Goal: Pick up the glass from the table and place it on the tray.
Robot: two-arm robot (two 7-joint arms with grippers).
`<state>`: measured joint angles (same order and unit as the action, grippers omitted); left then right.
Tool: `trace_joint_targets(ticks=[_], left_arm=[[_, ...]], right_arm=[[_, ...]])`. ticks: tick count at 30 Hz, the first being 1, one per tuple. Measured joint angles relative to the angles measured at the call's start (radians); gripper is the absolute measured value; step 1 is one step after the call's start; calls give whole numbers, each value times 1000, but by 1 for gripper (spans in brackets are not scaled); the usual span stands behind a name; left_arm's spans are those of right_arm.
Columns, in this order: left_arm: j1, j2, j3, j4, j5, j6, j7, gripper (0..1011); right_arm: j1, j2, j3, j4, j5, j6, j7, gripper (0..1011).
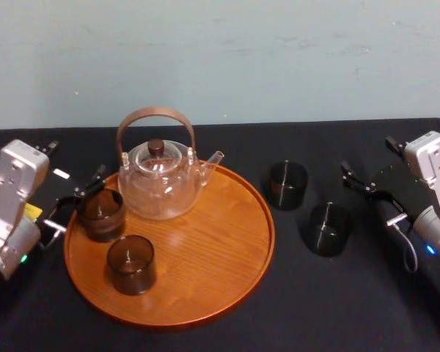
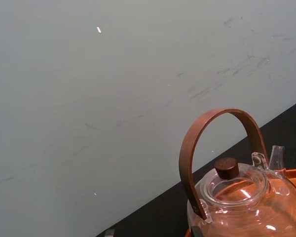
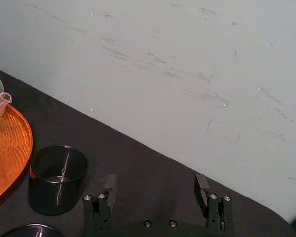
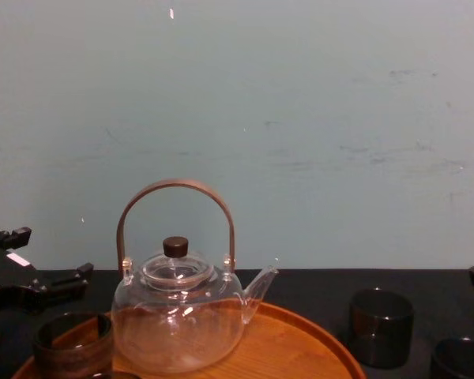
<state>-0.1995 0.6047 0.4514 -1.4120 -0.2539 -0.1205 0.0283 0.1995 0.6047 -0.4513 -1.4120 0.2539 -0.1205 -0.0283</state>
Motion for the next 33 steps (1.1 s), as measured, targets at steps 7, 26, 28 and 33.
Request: trace_joint_targets(ticks=[7, 26, 28, 33], left_arm=[[0, 0, 0, 0, 0, 0, 0, 1001], [0, 0, 0, 0, 0, 0, 0, 1001], [0, 0, 0, 0, 0, 0, 0, 1001], [0, 0, 0, 0, 0, 0, 0, 1001]], right_arm=[[0, 0, 0, 0, 0, 0, 0, 1002], [0, 0, 0, 0, 0, 0, 0, 1002], [0, 0, 0, 0, 0, 0, 0, 1002], [0, 0, 0, 0, 0, 0, 0, 1002]])
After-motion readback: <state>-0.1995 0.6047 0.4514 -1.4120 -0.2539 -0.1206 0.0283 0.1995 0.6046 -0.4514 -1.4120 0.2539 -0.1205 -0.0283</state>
